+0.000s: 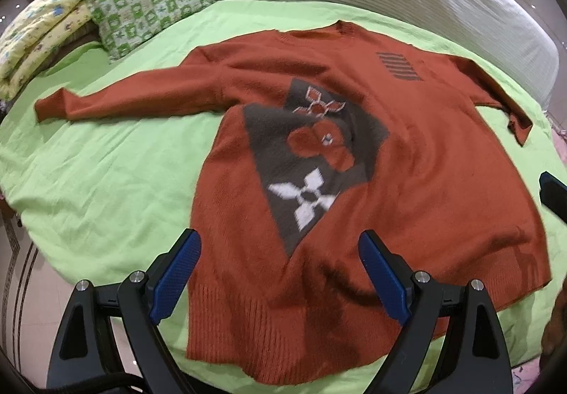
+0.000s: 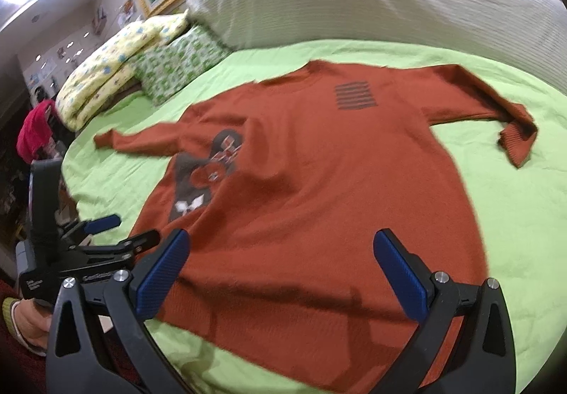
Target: Fold small clothes
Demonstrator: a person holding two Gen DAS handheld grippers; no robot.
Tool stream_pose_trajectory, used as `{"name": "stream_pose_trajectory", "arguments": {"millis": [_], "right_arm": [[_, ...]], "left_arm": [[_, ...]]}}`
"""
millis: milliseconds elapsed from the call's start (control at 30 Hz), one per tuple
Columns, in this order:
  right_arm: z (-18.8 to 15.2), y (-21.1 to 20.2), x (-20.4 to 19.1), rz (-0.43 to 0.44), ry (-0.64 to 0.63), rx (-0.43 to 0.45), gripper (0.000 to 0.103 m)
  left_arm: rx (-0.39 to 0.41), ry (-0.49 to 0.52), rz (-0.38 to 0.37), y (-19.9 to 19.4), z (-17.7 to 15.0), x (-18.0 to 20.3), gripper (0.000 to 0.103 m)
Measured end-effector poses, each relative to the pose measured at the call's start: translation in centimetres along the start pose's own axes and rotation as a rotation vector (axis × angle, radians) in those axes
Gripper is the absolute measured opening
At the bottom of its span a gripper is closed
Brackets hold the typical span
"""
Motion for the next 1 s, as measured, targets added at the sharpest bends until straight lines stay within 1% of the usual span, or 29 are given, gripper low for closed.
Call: {"name": "stream_pose_trajectory", "arguments": {"millis": [67,100,167,200,333,367,400,433,467,533,600,667,700,733,767,800,833,900,1000], "right_arm": [[1.3,-0.3,2.4,-0.046,0.038,0.011,0.103],[2.3,-0.5,4.3,-0.090,0.065,0.020,0.103],[3.8,-0.9,7.2,-0.137,0.111,0.040,0.103],[4.7,-1.0,9.4,-0.182,0.145,0.047,0.103],[7.0,-0.8,16.1,-0.348,0.213,0.048,0.102],[7.4,-0.5,18.2,-0.403,0.239,0.031,0.099],[7.5,-0.4,19.6,-0.429,0.260,0.022,0.096],[7.7,-0.1,21.7,-0.455,0.309,0.012,0.090],[7.6,0.1,23.3,-0.464,0.352,0.006,0.086],[7.4,0.6,25.9,-0.466,0.431,0.001,0.080],[7.2,1.1,28.0,-0.496,0.481,-0.008,0.072],[7.3,2.1,29.5,-0.486,0.513,-0.025,0.057],[7.3,2.8,30.0,-0.488,0.515,-0.046,0.054],[7.3,3.3,30.3,-0.500,0.501,-0.069,0.046],[7.3,3.4,30.4,-0.502,0.491,-0.083,0.025],[7.4,3.6,30.5,-0.478,0.494,-0.089,0.007],[7.6,3.5,30.1,-0.463,0.489,-0.087,0.005],[8.7,3.1,28.9,-0.445,0.438,-0.066,0.005],[11.8,2.4,23.7,-0.275,0.382,0.006,0.004]], "left_arm": [[0.017,0.013,-0.009,-0.1,1.4,0.4,0.091],[0.029,0.022,-0.011,-0.2,2.3,0.6,0.091],[0.046,0.031,-0.023,0.0,4.2,1.0,0.091],[0.048,0.035,-0.031,0.3,5.1,1.1,0.091],[0.034,0.033,-0.044,2.2,8.7,1.2,0.091],[0.029,0.026,-0.047,2.7,9.5,1.1,0.091],[0.027,0.020,-0.052,3.3,10.4,1.0,0.091],[0.023,0.018,-0.055,3.9,11.3,1.0,0.091],[0.022,0.018,-0.058,4.5,12.3,1.0,0.091],[0.020,0.026,-0.063,5.7,14.1,1.2,0.091],[0.018,0.034,-0.067,6.8,15.5,1.5,0.091],[0.027,0.049,-0.063,7.9,17.0,1.8,0.091],[0.030,0.050,-0.060,8.3,17.5,1.7,0.091],[0.028,0.056,-0.052,9.0,18.1,1.7,0.091],[0.023,0.058,-0.041,9.6,18.4,1.4,0.091],[0.019,0.054,-0.031,10.2,18.7,1.0,0.091],[0.014,0.050,-0.023,11.0,19.0,0.5,0.091],[0.001,0.040,0.006,12.2,19.2,-0.7,0.091],[-0.021,0.007,0.034,13.3,19.3,-3.0,0.091]]}}
Point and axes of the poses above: each gripper's, at about its wrist camera, not at the fingertips, and y roughly the way its jaws point, x to its right, z to its top, the point moved 5 cm from there along y, roughly the way its jaws point, and after that the axes turned 3 degrees about z, right-handed, at the moved point
